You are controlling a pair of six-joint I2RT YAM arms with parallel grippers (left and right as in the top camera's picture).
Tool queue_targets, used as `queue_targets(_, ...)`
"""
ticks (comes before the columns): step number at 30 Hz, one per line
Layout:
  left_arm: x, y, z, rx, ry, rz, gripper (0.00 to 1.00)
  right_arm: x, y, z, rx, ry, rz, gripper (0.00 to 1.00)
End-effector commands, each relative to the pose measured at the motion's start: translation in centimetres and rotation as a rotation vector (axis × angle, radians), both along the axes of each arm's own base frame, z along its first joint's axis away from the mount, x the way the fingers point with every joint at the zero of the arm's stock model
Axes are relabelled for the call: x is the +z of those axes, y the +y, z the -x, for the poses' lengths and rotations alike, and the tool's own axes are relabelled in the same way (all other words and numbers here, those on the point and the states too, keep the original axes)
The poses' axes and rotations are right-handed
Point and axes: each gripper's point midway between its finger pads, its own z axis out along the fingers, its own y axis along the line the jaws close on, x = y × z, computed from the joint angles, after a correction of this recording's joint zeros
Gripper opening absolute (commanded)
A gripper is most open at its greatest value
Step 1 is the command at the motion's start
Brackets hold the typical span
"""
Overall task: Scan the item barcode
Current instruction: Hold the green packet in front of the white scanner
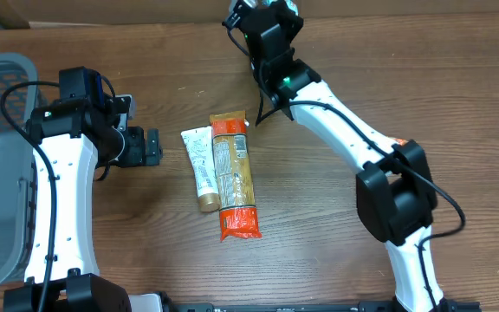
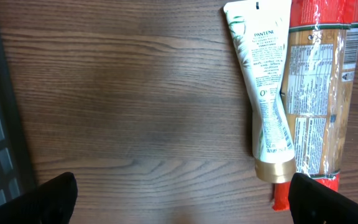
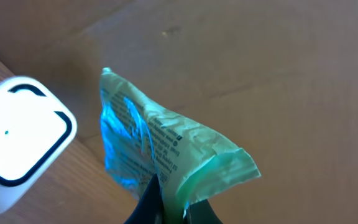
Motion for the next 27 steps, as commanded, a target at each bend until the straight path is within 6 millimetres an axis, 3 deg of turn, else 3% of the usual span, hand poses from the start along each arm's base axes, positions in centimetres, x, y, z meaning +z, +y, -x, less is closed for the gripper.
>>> queue_targets(1,-0.1,-0.1,0.0,-0.021,0.001,-0.004,1.00,-2.4,0.4,-0.9,0.013,0.023,0.162,0.04)
queue_targets(8,-0.1,-0.1,0.0,-0.021,0.001,-0.004,0.99,-4.8,0.9,-1.5,0.034,0.037,0.235,0.04)
queue_targets(16,-0.1,-0.1,0.0,-0.021,0.001,-0.004,1.00,-3.8,1.0,-1.8,0.028,-0.008,0.208,0.04)
queue_targets(27,-0.1,-0.1,0.0,-0.021,0.001,-0.004,1.00,-3.7,0.6,-2.0,0.023,-0.008,0.206,0.04)
